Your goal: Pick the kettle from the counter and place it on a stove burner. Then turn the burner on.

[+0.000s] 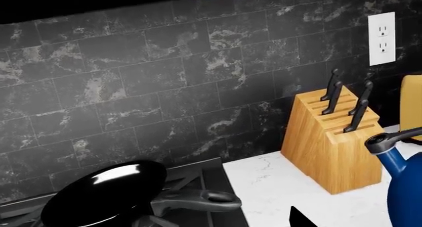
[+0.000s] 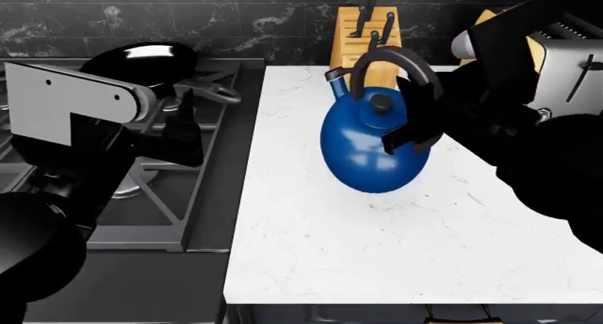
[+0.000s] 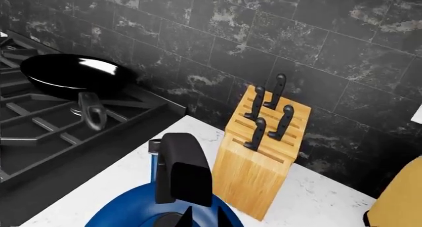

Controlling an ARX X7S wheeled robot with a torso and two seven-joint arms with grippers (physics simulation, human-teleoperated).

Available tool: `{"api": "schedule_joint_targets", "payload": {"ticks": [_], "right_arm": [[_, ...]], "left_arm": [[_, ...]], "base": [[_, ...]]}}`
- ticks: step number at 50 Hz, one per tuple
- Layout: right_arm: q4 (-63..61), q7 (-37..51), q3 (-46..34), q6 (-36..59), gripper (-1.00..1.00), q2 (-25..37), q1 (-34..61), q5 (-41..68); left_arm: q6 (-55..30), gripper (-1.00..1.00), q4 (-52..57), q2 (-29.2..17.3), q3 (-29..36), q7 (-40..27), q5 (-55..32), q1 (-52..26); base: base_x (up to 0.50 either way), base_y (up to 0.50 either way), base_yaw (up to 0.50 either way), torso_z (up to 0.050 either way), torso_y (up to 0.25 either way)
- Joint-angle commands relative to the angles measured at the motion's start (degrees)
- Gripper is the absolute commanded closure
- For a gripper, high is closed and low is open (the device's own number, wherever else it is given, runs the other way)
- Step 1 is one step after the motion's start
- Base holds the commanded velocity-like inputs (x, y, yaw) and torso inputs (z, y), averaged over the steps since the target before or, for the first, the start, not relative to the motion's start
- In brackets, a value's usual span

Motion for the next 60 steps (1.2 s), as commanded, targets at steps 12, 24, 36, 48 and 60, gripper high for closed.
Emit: {"api": "schedule_joint_targets", "payload": {"ticks": [12, 24, 36, 48, 60], "right_arm": [[-4.2, 5.3, 4.3, 3.6, 1.0, -1.1, 3.5, 2.6], [-3.7, 4.8, 2.2, 3.6, 1.0, -0.6, 3.6, 0.8], [-3.5, 4.9, 2.2, 3.8, 1.0, -0.6, 4.0, 1.3], [-3.4, 4.5, 2.3, 3.1, 1.0, -0.4, 3.9, 1.5], [-3.1, 4.2, 1.9, 2.6, 1.0, -0.4, 3.9, 1.2]], "left_arm": [[1.0, -1.0, -1.0, -1.1, 0.1, 0.4, 1.1, -0.1], [0.9, -1.0, -0.5, -1.2, 0.2, 0.0, 0.8, -0.2], [0.9, -1.0, -0.5, -1.2, 0.5, -0.1, 0.5, -0.4], [0.4, -1.0, -0.3, -1.2, 0.7, -0.6, 0.0, -1.0], [1.0, -1.0, -0.8, -1.2, 1.1, -0.2, 0.4, -1.1]], "base": [[0.0, 0.0, 0.0, 0.0, 0.001], [0.0, 0.17, 0.0, 0.0, 0.001], [0.0, 0.49, 0.0, 0.0, 0.002], [0.0, 0.5, 0.0, 0.0, 0.001], [0.0, 0.5, 0.0, 0.001, 0.001]]}}
